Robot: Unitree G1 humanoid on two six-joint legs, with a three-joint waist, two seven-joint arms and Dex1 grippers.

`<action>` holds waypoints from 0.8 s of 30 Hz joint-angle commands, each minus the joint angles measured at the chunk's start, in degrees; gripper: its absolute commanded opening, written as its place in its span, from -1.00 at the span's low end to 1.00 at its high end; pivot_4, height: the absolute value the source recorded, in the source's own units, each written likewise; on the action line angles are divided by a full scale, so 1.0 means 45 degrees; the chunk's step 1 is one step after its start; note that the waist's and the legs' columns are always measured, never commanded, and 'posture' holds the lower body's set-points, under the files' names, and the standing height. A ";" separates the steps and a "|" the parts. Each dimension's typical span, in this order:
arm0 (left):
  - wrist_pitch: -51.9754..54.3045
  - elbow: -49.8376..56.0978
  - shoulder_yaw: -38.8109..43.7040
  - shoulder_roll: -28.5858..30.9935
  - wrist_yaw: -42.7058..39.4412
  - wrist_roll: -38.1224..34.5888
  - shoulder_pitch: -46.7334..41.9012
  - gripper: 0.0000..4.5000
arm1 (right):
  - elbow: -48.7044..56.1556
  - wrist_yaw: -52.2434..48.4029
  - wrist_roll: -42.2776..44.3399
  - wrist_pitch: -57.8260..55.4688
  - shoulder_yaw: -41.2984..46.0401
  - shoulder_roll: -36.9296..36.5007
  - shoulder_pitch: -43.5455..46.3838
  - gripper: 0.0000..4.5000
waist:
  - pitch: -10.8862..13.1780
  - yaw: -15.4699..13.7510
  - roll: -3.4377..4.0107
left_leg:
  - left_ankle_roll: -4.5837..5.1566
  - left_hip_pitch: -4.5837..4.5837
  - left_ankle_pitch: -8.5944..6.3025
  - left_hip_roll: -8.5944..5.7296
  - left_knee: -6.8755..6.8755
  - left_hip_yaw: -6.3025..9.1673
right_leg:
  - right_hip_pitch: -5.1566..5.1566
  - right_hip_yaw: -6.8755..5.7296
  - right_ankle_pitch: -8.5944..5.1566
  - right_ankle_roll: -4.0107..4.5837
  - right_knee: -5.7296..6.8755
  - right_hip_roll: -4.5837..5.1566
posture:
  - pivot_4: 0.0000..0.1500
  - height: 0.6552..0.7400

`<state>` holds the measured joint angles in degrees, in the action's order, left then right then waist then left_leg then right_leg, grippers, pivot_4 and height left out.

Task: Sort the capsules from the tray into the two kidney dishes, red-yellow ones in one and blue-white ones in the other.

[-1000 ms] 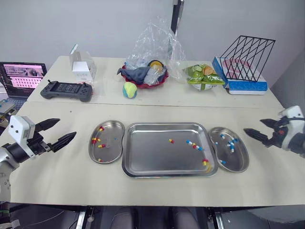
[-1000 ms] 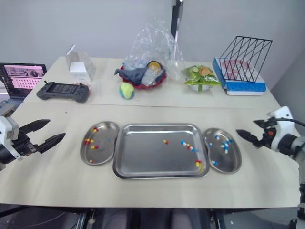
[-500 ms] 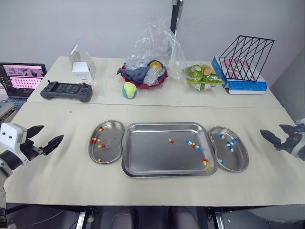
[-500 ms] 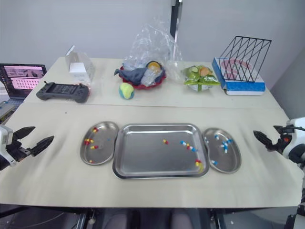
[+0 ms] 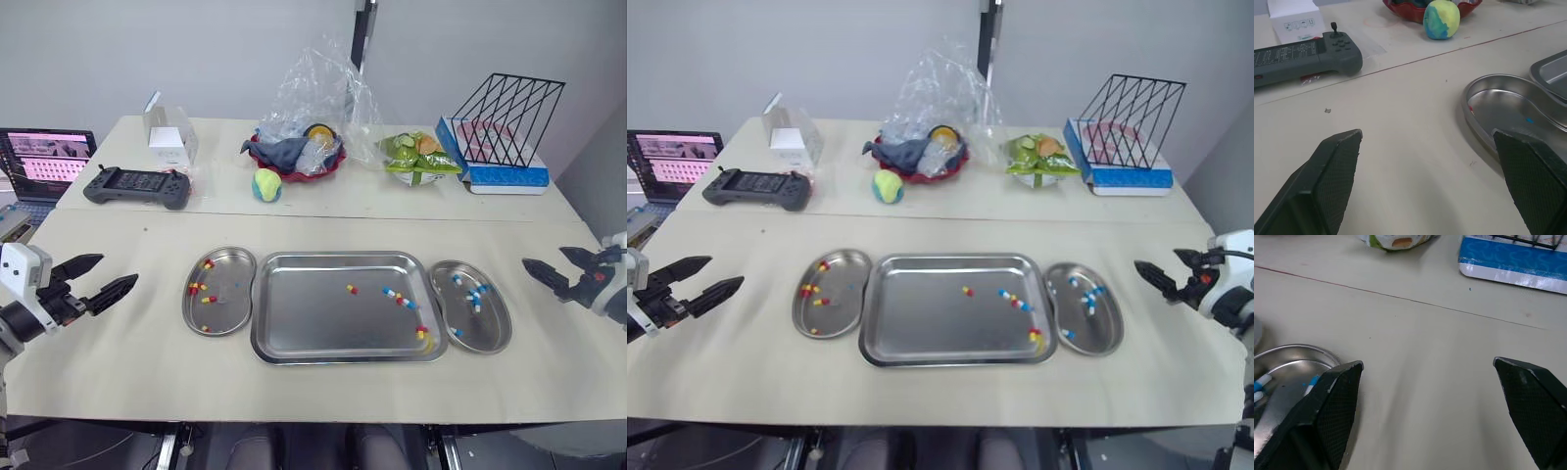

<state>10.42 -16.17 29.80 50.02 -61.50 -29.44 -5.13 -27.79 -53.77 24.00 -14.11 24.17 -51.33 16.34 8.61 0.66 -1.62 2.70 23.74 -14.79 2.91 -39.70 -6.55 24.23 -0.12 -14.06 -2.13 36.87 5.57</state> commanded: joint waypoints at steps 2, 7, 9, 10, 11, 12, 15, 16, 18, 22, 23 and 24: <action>0.0683 0.1528 -0.0794 0.0515 -0.0801 -0.0329 -0.0604 1.00 | 0.2381 -0.0794 0.0755 -0.0914 0.0295 -0.0375 -0.0883 1.00 | 0.0000 -0.0052 -0.0001 | 0.0000 0.0001 0.0000 0.0000 -0.0003 0.0003 | -0.0003 -0.0001 0.0000 -0.0001 0.0000 -0.0001 | 1.00 0.54; 0.2156 0.3213 -0.2932 0.0520 -0.1383 -0.0384 -0.2207 1.00 | 0.6011 -0.1518 0.1807 -0.2488 0.0402 -0.0402 -0.2722 1.00 | -0.0001 -0.0181 0.0002 | 0.0000 0.0006 0.0000 -0.0002 -0.0007 0.0008 | -0.0006 0.0004 0.0002 -0.0006 0.0003 -0.0008 | 1.00 0.54; 0.2411 0.3489 -0.3936 0.0298 -0.1508 -0.0138 -0.3125 1.00 | 0.7326 -0.1441 0.2352 -0.3272 0.0648 -0.0397 -0.3316 1.00 | -0.0001 -0.0240 0.0002 | -0.0001 0.0004 0.0002 -0.0008 -0.0016 0.0014 | -0.0015 0.0005 0.0003 -0.0008 0.0012 -0.0016 | 1.00 0.54; 0.2471 0.3489 -0.4196 0.0258 -0.1549 -0.0076 -0.3399 1.00 | 0.7700 -0.1358 0.2483 -0.3522 0.0716 -0.0396 -0.3479 1.00 | -0.0001 -0.0266 0.0003 | -0.0001 0.0005 0.0002 -0.0011 -0.0022 0.0013 | -0.0013 0.0011 0.0005 -0.0010 0.0014 -0.0023 | 1.00 0.54; 0.2568 0.3482 -0.4632 0.0151 -0.1665 -0.0010 -0.3886 1.00 | 0.8323 -0.1372 0.2548 -0.3739 0.0744 -0.0460 -0.3887 1.00 | -0.0001 -0.0276 0.0002 | 0.0000 0.0004 0.0002 -0.0016 -0.0023 0.0012 | -0.0016 0.0021 0.0006 -0.0013 0.0015 -0.0032 | 1.00 0.54; 0.2619 0.3402 -0.5171 -0.0021 -0.1833 0.0146 -0.4452 1.00 | 0.8973 -0.1343 0.2658 -0.3969 0.0816 -0.0454 -0.4308 1.00 | -0.0001 -0.0287 0.0002 | 0.0000 0.0006 0.0002 -0.0020 -0.0024 0.0010 | -0.0013 0.0024 0.0006 -0.0013 0.0012 -0.0041 | 1.00 0.54; 0.2896 0.3190 -0.6775 -0.0580 -0.2414 0.0673 -0.5872 1.00 | 1.0552 -0.1092 0.3187 -0.4660 0.1145 -0.0309 -0.5263 1.00 | -0.0001 -0.0331 -0.0001 | -0.0004 0.0013 0.0004 -0.0021 -0.0024 0.0006 | -0.0014 0.0020 0.0005 -0.0013 0.0002 -0.0065 | 1.00 0.54; 0.3000 0.3121 -0.7276 -0.0748 -0.2587 0.0865 -0.6264 1.00 | 1.0970 -0.1004 0.3338 -0.4845 0.1249 -0.0255 -0.5499 1.00 | -0.0001 -0.0360 0.0000 | -0.0004 0.0014 0.0004 -0.0023 -0.0027 0.0007 | -0.0014 0.0026 0.0005 -0.0014 0.0003 -0.0065 | 1.00 0.54; 0.2436 0.2581 -0.8228 -0.1250 -0.2764 0.1703 -0.7118 1.00 | 1.1728 -0.0680 0.3671 -0.5225 0.1450 -0.0100 -0.5845 1.00 | -0.0001 -0.0373 -0.0002 | -0.0003 0.0015 0.0005 -0.0033 -0.0034 0.0005 | -0.0020 0.0027 0.0005 -0.0020 0.0002 -0.0065 | 1.00 0.54; 0.0808 0.0056 -1.0277 -0.3980 -0.3057 0.3282 -0.9627 1.00 | 1.3111 -0.0188 0.4344 -0.5837 0.2870 0.0344 -0.7085 1.00 | 0.0000 -0.0611 -0.0007 | 0.0000 0.0027 0.0006 -0.0059 -0.0055 0.0007 | -0.0033 0.0025 0.0008 -0.0029 -0.0001 -0.0064 | 1.00 0.54; 0.0393 -0.0582 -1.0556 -0.4500 -0.3167 0.3577 -0.9966 1.00 | 1.3329 -0.0092 0.4422 -0.5899 0.3230 0.0424 -0.7381 1.00 | 0.0000 -0.0639 -0.0008 | 0.0003 0.0051 0.0007 -0.0076 -0.0073 0.0011 | -0.0037 0.0016 0.0006 -0.0035 -0.0008 -0.0067 | 1.00 0.54; -0.0079 -0.1166 -1.0809 -0.4941 -0.3264 0.3889 -1.0212 1.00 | 1.3509 -0.0024 0.4531 -0.5989 0.3570 0.0502 -0.7664 1.00 | 0.0000 -0.0650 -0.0007 | 0.0009 0.0070 0.0004 -0.0076 -0.0086 0.0013 | -0.0027 0.0021 0.0008 -0.0039 -0.0014 -0.0074 | 1.00 0.54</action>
<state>13.85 -18.35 -17.37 28.87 -75.24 -14.27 -49.65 30.82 -54.56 42.78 -40.35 35.72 -49.50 -17.16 8.61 -2.27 -1.65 2.80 24.15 -14.81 2.55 -40.15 -6.47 24.13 -0.01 -14.01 -2.33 36.79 5.25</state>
